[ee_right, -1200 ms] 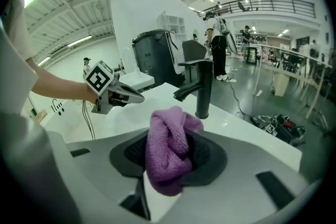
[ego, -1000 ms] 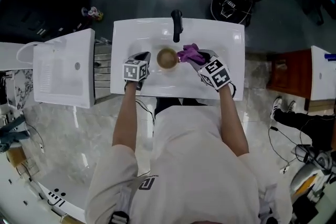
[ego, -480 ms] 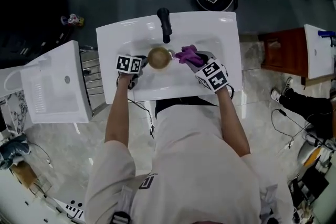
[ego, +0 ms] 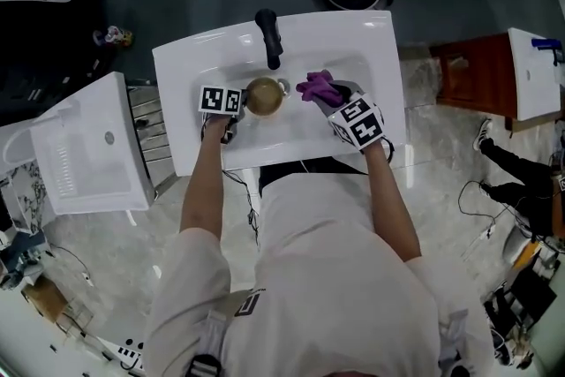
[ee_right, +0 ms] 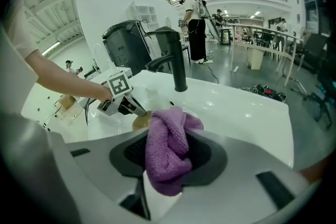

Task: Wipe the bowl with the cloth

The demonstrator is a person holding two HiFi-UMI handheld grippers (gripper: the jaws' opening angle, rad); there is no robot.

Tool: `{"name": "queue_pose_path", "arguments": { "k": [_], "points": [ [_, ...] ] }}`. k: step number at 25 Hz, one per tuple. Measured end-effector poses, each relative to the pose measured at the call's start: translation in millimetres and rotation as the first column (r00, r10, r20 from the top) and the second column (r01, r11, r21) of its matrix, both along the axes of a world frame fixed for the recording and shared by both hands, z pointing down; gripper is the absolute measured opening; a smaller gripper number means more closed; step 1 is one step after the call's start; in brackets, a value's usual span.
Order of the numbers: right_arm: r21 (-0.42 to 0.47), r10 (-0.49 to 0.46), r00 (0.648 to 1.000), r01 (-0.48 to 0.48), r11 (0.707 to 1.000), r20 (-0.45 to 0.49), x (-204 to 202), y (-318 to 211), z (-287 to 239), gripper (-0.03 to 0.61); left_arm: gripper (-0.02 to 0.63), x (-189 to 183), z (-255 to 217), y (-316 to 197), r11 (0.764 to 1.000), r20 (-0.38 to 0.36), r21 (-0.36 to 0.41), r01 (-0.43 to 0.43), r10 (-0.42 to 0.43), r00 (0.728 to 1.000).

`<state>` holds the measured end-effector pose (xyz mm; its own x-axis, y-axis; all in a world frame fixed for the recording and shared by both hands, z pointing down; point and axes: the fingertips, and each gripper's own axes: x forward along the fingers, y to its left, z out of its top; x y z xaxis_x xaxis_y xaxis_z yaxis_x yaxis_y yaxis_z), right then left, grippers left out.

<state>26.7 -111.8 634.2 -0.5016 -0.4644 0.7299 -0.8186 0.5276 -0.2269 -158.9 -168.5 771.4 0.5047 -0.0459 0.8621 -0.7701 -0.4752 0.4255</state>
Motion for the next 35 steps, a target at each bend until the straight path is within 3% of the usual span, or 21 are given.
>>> {"name": "queue_pose_path", "arguments": {
  "k": [4, 7, 13, 17, 19, 22, 24, 25, 27, 29, 32, 35],
  "points": [
    [0.037, -0.046, 0.999, 0.045, 0.998, 0.019, -13.4, -17.6, -5.6, 0.138, 0.012, -5.2, -3.0, -11.7, 0.998, 0.04, 0.058, 0.015, -0.017, 0.999],
    [0.084, -0.088, 0.994, 0.083, 0.993, 0.059, -27.3, -27.7, -21.9, 0.138, 0.012, -15.4, -23.0, -16.9, 0.986, 0.066, 0.149, 0.073, -0.083, 0.994],
    [0.152, -0.195, 0.972, 0.175, 0.973, 0.134, -69.2, -37.5, -44.8, 0.137, 0.011, -43.2, -77.5, -12.2, 0.914, 0.052, 0.321, 0.248, -0.278, 0.959],
    [0.213, -0.28, 0.94, 0.237, 0.948, 0.197, -105.5, -43.5, -57.5, 0.137, 0.011, -52.4, -105.0, 0.7, 0.868, 0.01, 0.357, 0.345, -0.373, 0.928],
    [0.243, -0.342, 0.918, 0.291, 0.925, 0.2, -122.2, -41.2, -64.4, 0.137, 0.011, -61.0, -116.2, 6.2, 0.827, -0.002, 0.384, 0.412, -0.445, 0.895],
    [0.265, -0.445, 0.872, 0.389, 0.882, 0.202, -147.3, -32.8, -70.5, 0.137, 0.011, -66.6, -130.7, 10.9, 0.725, -0.069, 0.408, 0.554, -0.581, 0.811],
    [0.247, -0.487, 0.861, 0.444, 0.861, 0.146, -159.6, -28.4, -59.1, 0.137, 0.011, -55.7, -139.7, 17.4, 0.668, -0.128, 0.415, 0.617, -0.629, 0.767],
    [0.236, -0.5, 0.861, 0.469, 0.851, 0.093, -164.3, -27.8, -49.6, 0.137, 0.011, -47.6, -144.3, 20.9, 0.651, -0.151, 0.425, 0.629, -0.634, 0.758],
    [0.222, -0.529, 0.849, 0.518, 0.826, -0.015, -171.0, -26.1, -34.6, 0.137, 0.011, -31.9, -151.9, 25.3, 0.641, -0.166, 0.46, 0.614, -0.618, 0.769],
    [0.212, -0.541, 0.837, 0.544, 0.812, -0.078, -172.0, -26.1, -28.7, 0.137, 0.011, -19.5, -158.2, 23.9, 0.657, -0.148, 0.498, 0.567, -0.579, 0.802],
    [0.222, -0.521, 0.844, 0.535, 0.815, -0.123, -168.5, -33.3, -27.6, 0.135, 0.011, -5.3, -169.6, 17.7, 0.695, -0.119, 0.527, 0.49, -0.51, 0.852],
    [0.255, -0.486, 0.862, 0.506, 0.824, -0.144, -163.3, -43.1, -32.8, 0.135, 0.011, 8.0, -181.9, 12.9, 0.712, -0.077, 0.577, 0.4, -0.44, 0.895]
  ]
}}
